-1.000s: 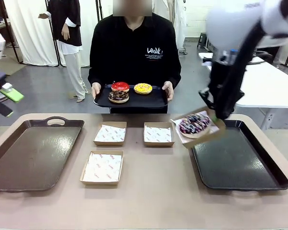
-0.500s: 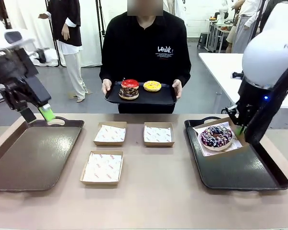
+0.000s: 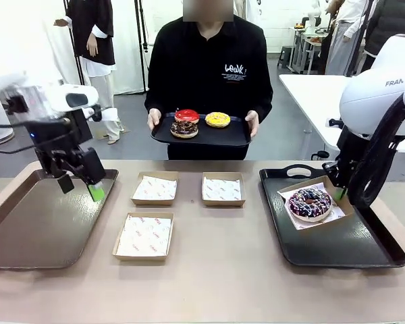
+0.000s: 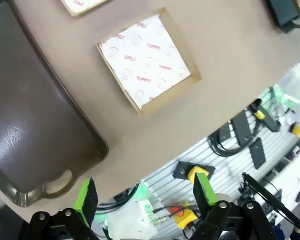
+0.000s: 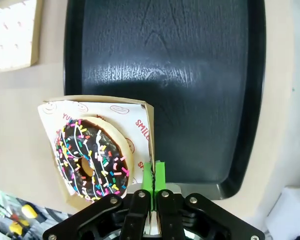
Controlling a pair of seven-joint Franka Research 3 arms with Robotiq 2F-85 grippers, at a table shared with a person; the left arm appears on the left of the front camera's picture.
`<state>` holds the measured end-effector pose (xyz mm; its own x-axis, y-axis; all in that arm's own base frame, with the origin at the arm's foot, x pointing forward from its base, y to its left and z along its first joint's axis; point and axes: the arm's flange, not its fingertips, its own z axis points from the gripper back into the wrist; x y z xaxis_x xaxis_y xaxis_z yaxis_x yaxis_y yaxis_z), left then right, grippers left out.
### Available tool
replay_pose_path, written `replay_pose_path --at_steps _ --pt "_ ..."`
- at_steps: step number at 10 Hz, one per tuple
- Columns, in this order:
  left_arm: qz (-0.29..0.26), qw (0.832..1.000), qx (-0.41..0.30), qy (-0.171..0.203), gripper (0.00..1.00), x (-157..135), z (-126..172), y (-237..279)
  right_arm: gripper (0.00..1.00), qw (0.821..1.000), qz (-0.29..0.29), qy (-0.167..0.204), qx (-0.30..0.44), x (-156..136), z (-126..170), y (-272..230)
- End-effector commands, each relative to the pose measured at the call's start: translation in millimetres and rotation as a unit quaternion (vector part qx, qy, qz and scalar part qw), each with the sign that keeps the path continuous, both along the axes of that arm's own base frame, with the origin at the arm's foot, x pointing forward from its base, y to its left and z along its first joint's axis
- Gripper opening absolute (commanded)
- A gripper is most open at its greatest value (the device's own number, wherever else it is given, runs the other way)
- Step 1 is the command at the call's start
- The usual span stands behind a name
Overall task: Individually package the donuts and arrange them on the tray.
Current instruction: Place the picked Paper togo box on the Handle tray while simultaneously picking up another Paper togo box from the table with the other hand.
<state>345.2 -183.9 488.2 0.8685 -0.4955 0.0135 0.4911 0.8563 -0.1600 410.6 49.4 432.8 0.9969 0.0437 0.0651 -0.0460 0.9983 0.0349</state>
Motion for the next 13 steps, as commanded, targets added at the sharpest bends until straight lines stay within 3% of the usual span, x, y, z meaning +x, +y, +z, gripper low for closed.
replay_pose_path --at_steps 1,3,5,8,10,11,13 --pt "0.013 0.998 0.043 -0.038 1.00 -2 -22 -20 0.01 1.000 0.003 0.004 0.007 7 -1 -13" --pt "0.016 0.995 0.080 -0.061 1.00 -4 -43 -32 0.01 1.000 -0.002 0.005 0.001 2 -4 -4" --pt "0.074 0.989 0.094 -0.086 1.00 1 -63 -43 0.01 1.000 -0.002 0.005 0.001 2 -4 -4" --pt "0.144 0.985 0.056 -0.081 1.00 11 -76 -50 0.01 1.000 -0.002 0.005 0.001 2 -4 -4" --pt "0.158 0.985 0.019 -0.062 1.00 19 -81 -37 0.01 1.000 -0.002 0.005 0.001 2 -4 -4" --pt "0.135 0.986 0.061 -0.074 1.00 13 -76 -43 0.01 1.000 -0.002 0.005 0.001 2 -4 -4" --pt "0.135 0.986 0.061 -0.074 1.00 13 -76 -43 0.01 1.000 -0.002 0.005 0.001 2 -4 -4"
